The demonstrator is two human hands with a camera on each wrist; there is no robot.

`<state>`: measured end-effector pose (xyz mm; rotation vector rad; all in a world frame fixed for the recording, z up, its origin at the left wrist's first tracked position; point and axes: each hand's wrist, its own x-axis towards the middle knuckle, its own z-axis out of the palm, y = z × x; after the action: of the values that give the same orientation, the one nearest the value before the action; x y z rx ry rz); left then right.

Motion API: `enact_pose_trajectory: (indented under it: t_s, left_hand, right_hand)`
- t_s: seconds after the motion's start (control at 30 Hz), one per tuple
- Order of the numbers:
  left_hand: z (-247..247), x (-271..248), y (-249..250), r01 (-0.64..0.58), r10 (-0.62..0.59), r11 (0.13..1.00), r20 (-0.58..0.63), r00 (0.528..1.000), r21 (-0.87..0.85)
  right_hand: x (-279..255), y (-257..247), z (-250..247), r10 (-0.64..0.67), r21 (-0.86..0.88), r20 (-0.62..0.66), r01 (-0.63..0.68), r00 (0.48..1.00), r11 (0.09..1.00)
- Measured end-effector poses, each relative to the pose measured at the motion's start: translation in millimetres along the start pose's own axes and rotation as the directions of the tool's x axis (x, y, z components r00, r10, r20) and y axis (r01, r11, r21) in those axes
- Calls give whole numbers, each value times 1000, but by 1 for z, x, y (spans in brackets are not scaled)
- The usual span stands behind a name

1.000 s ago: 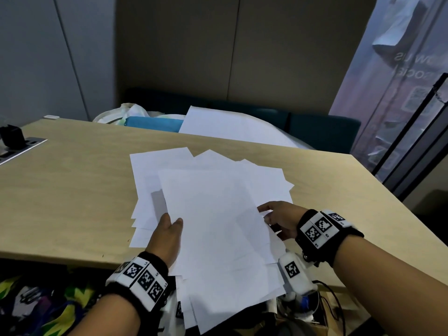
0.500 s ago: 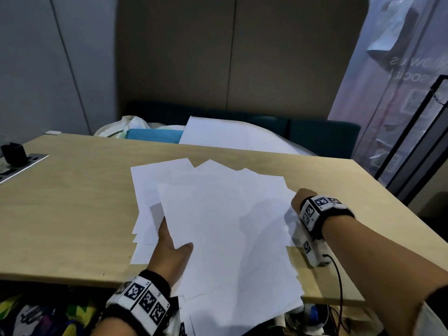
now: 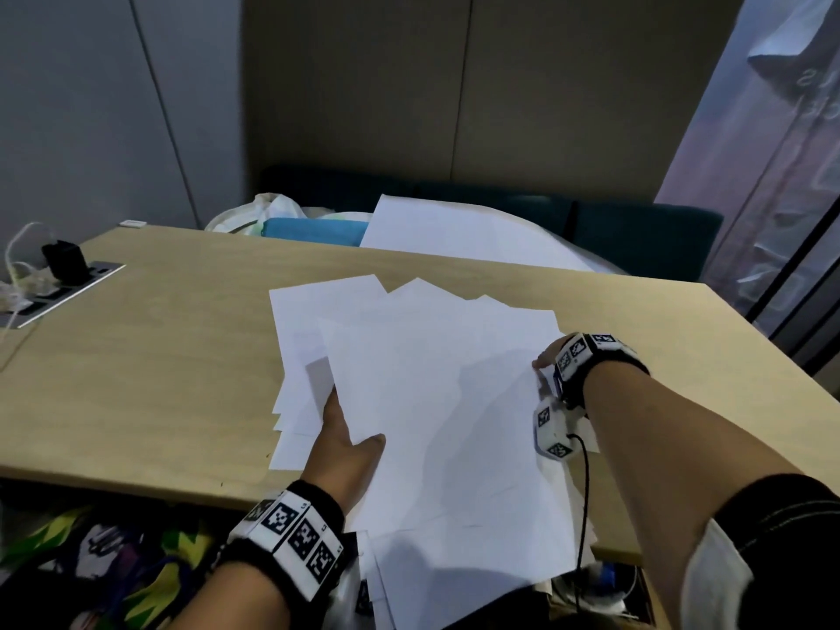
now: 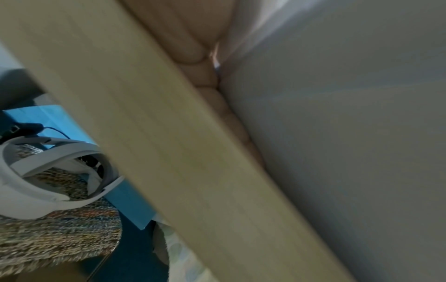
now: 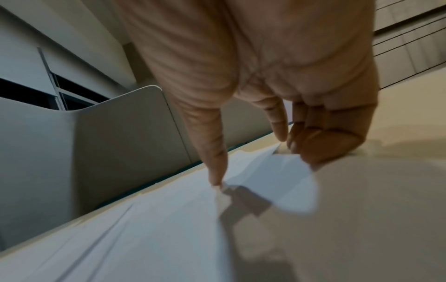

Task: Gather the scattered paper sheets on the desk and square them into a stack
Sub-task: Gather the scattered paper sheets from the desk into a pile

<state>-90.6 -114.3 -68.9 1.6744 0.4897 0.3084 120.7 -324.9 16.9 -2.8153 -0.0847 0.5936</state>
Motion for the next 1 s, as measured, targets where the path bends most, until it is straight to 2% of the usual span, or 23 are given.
enact_pose_trajectory:
  t_s: [0.1,0.2,0.27,0.3,0.37,0.47,0.53,0.63,0.7,0.77,0.87,1.0]
  left_hand:
    - [1,0,1,7,-7,1000,6,1000,-8]
    - [2,1,1,18,-18,1000,-2,1000,-12]
    - [2,1,0,22,-22,1000,-10,1000,-11]
    - [2,1,0,20,-20,1000,-11,1000,-6]
    - [1,1,-1,17,-17,1000,-7,1000,-7]
    - [0,1,-2,15,-15,1000,-4,1000,-13]
    - [0,2,-4,13,-13,1000,-6,1000,-7]
    - [0,3,-3,16,-16,1000,-5,1000,0]
    - [0,3,-3,19,-19,1000,-9,1000,7]
    - [0,3,-4,25,-25,1000,-20,999,9]
    - [1,0,1,36,-36,999,-31,999,-5]
    - [0,-2,1,-21,21,1000,12,1000,12]
  right_hand:
    - [6,-1,0,34,232,-8,-31,999,972]
    - [16,5,8,45,157,-72,-33,996,987]
    - [25,10,12,-24,156,-153,48,988,987]
    - [25,9,9,6,250,-166,36,986,967]
    - [19,5,-2,62,538,-142,24,988,843]
    - [20,7,-15,130,629,-292,88,948,773]
    - [19,10,-26,163,620,-424,155,891,769]
    - [6,13,-48,111,516,-592,270,798,813]
    - [-1,16,-64,80,418,-681,297,728,859]
    - [-12,16,-80,71,335,-756,291,651,896]
    - [-30,15,-101,48,271,-836,335,547,902]
    - [-58,8,-126,38,205,-920,395,391,895]
